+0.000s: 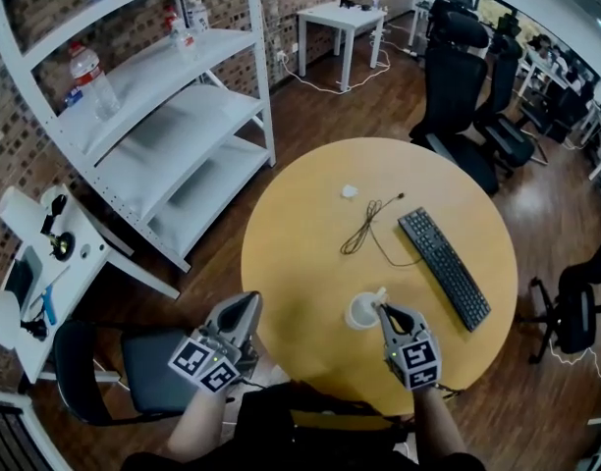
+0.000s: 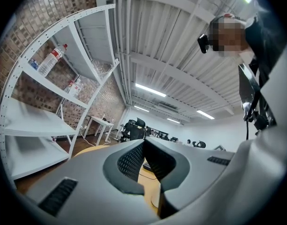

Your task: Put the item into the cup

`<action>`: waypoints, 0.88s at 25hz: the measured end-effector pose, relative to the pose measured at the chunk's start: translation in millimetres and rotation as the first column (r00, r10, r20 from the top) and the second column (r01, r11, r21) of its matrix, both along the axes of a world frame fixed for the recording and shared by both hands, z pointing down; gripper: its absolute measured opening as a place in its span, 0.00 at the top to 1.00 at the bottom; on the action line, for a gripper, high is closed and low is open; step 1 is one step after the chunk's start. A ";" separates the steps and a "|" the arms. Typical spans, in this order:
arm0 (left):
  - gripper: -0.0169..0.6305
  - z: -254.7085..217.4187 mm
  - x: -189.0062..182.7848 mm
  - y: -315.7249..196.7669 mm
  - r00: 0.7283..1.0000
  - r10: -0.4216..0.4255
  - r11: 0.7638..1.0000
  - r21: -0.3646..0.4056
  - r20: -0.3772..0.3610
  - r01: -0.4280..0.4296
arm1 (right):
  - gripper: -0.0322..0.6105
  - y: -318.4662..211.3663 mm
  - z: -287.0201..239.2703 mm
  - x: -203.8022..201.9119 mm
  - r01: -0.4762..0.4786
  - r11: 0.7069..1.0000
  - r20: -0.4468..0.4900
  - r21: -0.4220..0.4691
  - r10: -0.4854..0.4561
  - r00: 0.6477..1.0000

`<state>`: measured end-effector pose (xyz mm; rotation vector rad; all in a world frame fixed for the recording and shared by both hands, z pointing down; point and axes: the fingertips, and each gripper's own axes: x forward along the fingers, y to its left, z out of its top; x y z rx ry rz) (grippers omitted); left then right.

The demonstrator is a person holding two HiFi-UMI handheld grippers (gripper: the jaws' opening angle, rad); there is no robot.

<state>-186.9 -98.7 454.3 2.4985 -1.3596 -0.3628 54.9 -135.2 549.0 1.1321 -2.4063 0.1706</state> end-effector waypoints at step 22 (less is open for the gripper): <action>0.98 6.5 -8.4 -12.0 1.000 -0.009 1.000 -0.021 -0.025 0.008 | 0.85 -6.5 -24.2 1.1 -0.022 0.998 0.045 0.065 0.019 0.999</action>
